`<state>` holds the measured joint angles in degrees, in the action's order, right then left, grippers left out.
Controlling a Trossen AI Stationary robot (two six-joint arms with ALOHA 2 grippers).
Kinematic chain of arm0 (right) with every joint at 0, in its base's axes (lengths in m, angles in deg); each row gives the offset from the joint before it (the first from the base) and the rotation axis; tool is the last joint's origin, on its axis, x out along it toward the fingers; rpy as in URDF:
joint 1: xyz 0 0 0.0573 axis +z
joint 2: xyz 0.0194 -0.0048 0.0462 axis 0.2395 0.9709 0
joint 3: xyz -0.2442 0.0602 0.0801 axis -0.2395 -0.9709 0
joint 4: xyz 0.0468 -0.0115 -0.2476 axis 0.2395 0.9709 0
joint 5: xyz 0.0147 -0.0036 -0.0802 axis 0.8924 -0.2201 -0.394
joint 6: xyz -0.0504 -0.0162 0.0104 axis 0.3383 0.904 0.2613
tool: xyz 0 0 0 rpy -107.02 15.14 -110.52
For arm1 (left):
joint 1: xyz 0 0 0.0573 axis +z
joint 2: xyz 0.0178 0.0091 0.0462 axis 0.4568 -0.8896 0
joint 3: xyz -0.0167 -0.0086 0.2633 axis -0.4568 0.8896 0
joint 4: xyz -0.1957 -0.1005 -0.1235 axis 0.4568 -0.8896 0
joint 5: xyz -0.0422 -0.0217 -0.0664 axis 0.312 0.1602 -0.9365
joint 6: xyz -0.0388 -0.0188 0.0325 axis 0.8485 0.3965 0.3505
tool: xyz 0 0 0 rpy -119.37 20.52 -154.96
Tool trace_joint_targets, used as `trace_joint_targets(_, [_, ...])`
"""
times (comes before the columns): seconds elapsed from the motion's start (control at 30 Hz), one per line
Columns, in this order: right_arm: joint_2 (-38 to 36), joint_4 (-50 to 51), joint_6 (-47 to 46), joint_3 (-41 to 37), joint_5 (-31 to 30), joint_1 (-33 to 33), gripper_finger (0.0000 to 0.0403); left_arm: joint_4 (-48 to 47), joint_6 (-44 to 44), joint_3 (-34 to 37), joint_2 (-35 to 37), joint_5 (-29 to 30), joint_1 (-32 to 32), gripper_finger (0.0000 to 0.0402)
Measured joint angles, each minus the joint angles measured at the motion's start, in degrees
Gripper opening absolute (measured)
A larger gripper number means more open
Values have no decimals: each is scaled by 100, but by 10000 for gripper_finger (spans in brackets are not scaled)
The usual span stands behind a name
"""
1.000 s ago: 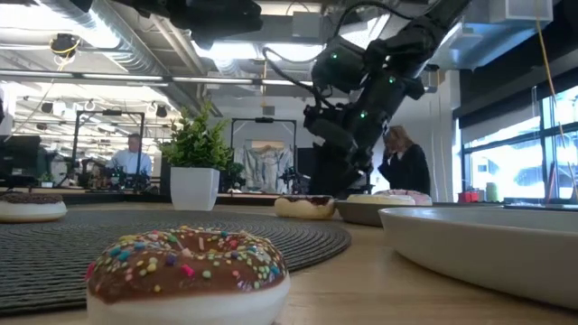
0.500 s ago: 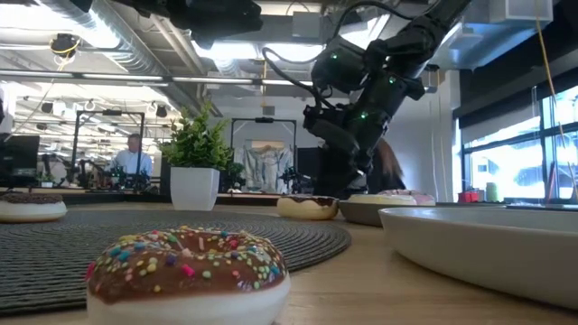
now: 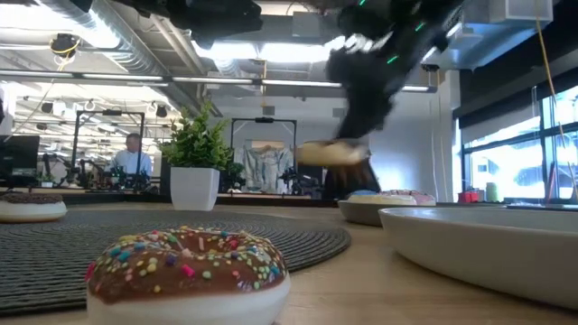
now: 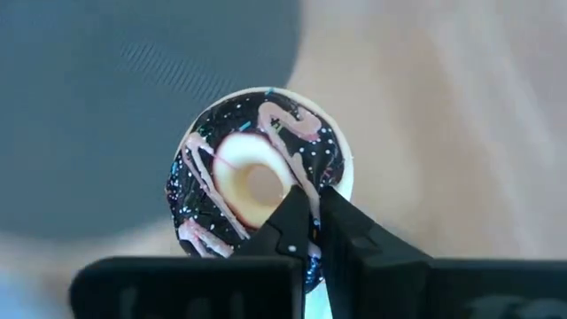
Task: Pick & Place donuts
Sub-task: Put the large black donut on the black plate
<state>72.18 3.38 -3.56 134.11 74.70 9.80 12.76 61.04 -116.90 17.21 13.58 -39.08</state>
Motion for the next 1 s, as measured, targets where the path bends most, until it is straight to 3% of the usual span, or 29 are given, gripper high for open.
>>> trace_joint_targets(0.13, [-1053,762,-629,-536,-235,591,18,0,-58,0,0,1,0,125])
trace_joint_targets(0.37, [-2331,505,-2061,-1969,-1179,1264,18,0,-107,-2,-2,18,0,121])
trace_joint_targets(0.63, [-2435,-495,-2673,-3096,-1281,1294,21,0,-96,-2,-2,18,2,121])
trace_joint_targets(1.0, [-2435,-531,-2792,-3228,-1278,1294,25,-184,15,-2,-2,-10,0,121])
